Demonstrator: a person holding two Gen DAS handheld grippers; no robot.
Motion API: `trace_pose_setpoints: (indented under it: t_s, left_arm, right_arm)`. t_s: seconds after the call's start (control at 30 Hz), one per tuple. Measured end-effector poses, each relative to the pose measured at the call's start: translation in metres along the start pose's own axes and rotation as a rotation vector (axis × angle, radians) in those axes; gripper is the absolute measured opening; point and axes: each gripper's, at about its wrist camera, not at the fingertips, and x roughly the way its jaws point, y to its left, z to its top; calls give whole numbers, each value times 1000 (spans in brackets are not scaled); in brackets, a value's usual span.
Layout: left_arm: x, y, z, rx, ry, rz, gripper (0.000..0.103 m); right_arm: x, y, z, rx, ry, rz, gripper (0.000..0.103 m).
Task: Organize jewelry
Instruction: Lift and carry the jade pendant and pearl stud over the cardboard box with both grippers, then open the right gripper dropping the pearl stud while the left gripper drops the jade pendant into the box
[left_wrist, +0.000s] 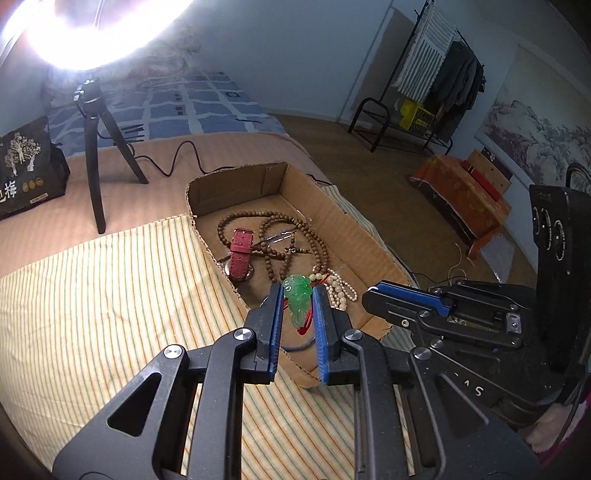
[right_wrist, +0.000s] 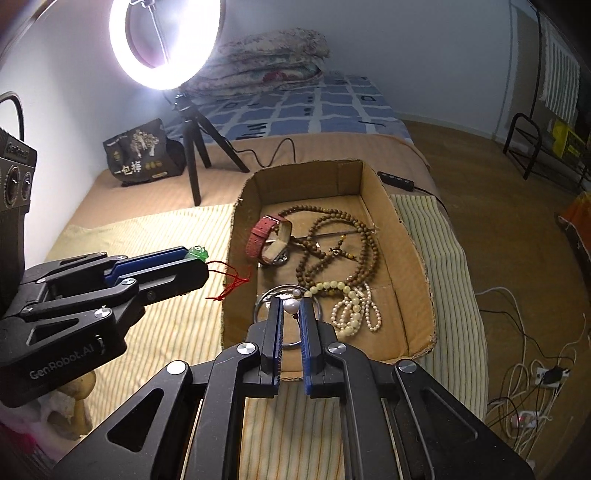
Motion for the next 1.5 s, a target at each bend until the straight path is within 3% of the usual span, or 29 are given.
trace_pose_setpoints:
  t_s: [0.97,1.1,1.5]
  left_arm:
    - [34,-8,7,6,41,28,15]
    - [34,-8,7,8,40,32,15]
    - [11,-3,4,9,6,54,15]
  right_arm:
    - [17,-27,8,42,16,-56,7]
    - [17,-28,8,47,16,-67,26]
    - [9,-26,9,54,-13,-59,26]
